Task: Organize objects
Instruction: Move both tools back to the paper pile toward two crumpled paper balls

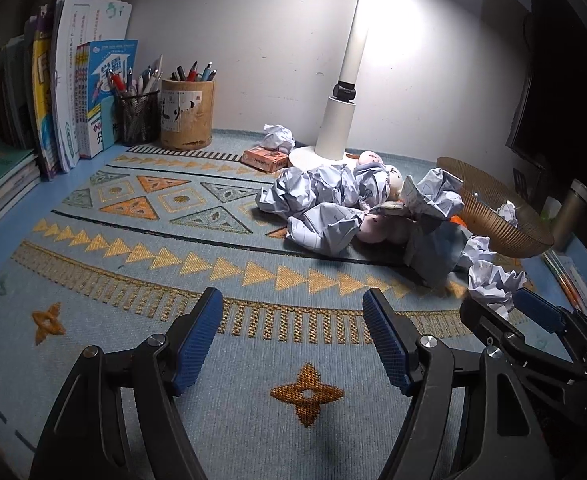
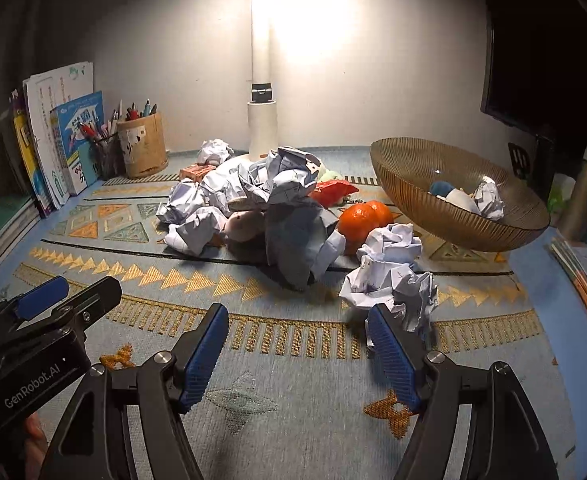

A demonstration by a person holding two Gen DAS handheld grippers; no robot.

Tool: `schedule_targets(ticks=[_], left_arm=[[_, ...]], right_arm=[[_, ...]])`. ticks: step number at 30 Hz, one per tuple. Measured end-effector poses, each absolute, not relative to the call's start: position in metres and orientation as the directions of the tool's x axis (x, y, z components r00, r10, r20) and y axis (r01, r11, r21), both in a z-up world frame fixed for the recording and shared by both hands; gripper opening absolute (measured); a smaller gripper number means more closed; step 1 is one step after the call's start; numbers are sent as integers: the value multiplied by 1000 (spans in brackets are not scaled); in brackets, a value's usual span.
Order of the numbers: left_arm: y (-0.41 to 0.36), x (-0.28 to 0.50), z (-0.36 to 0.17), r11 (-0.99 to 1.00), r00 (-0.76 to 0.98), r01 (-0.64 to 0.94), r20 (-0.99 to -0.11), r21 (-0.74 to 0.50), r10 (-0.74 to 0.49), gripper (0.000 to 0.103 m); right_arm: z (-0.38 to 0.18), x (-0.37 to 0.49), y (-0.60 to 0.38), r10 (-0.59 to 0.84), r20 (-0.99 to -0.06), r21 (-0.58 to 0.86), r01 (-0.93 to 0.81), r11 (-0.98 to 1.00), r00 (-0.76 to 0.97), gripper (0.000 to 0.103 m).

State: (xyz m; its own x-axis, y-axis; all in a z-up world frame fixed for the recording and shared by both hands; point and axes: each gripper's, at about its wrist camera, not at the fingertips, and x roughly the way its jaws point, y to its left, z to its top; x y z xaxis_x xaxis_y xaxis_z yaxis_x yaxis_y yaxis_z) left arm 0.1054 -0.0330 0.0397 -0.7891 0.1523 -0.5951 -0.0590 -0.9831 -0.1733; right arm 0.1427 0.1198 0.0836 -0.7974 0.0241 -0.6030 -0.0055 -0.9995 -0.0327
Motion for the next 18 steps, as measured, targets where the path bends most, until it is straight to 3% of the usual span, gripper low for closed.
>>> schedule_targets(ticks=[6, 18], left_arm=[[-37, 103, 35, -978, -770, -49, -616, -205, 167, 71], [-14, 51, 62, -971, -701, -177, -672, -160, 239, 71]], right_arm=[[83, 145, 112, 40, -591, -66, -1, -998, -806, 71], [106, 154, 174, 1, -591, 74, -56, -996, -806, 71]])
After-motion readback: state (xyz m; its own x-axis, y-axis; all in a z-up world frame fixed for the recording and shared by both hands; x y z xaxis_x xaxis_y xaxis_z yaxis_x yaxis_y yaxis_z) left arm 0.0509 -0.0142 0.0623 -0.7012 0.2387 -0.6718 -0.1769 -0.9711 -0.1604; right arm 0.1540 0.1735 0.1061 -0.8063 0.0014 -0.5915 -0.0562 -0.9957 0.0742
